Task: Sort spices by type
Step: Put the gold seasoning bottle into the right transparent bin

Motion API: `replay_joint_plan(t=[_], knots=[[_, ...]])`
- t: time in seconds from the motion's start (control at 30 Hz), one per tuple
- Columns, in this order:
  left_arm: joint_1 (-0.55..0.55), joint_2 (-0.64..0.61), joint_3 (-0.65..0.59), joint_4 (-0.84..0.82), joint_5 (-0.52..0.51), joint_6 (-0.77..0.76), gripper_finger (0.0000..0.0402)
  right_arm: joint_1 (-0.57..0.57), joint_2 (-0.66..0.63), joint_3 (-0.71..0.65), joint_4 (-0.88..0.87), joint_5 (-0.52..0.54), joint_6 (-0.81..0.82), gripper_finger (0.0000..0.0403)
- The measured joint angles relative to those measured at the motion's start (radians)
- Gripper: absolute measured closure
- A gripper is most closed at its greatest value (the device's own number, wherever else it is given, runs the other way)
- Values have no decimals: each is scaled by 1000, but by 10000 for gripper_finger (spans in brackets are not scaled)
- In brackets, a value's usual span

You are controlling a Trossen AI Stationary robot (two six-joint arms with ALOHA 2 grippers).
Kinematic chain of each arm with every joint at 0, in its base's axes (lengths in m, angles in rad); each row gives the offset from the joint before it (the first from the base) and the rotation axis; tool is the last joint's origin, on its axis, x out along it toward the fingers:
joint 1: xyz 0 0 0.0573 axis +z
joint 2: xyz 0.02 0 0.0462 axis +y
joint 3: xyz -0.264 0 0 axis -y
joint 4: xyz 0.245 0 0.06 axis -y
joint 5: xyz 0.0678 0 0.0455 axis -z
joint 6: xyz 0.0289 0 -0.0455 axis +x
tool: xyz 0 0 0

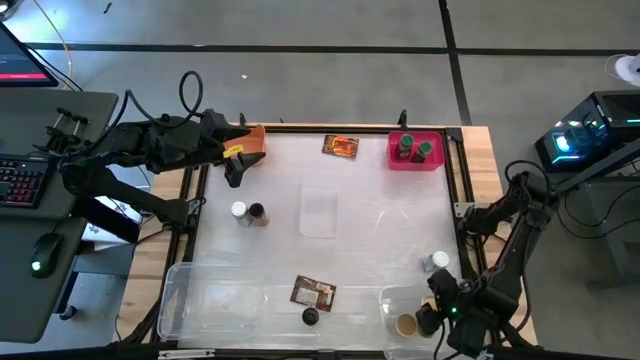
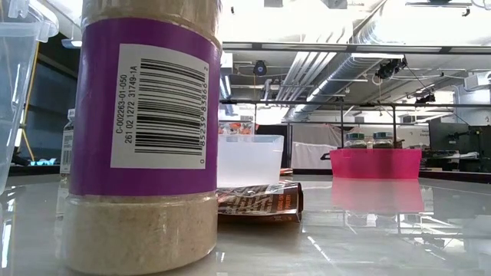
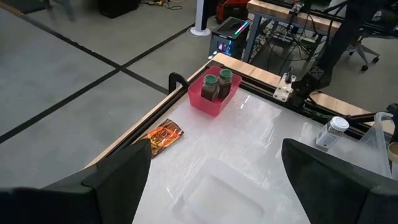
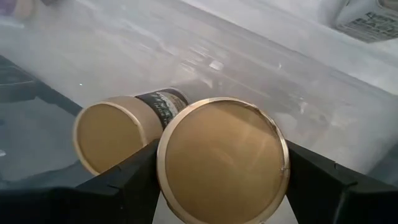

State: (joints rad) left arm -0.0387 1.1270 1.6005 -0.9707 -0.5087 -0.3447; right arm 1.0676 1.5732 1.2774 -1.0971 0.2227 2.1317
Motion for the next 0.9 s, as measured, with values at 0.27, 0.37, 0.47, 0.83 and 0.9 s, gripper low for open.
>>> replay_joint_plan(t=[0.27, 0.37, 0.47, 0.83, 0.9], knots=[[0, 0, 0, 0, 0, 0, 55, -7, 43, 0, 4, -94, 7, 130], [0, 0, 0, 0, 0, 0, 55, -7, 60, 0, 0, -92, 6, 130], [0, 0, 0, 1, 0, 0, 55, -8, 71, 0, -1, -66, 2, 130], [0, 0, 0, 4, 0, -1, 55, -21, 90, -1, -3, -14, -21, 117], [0, 0, 0, 4, 0, -1, 55, -21, 90, -1, -3, -15, -20, 118]])
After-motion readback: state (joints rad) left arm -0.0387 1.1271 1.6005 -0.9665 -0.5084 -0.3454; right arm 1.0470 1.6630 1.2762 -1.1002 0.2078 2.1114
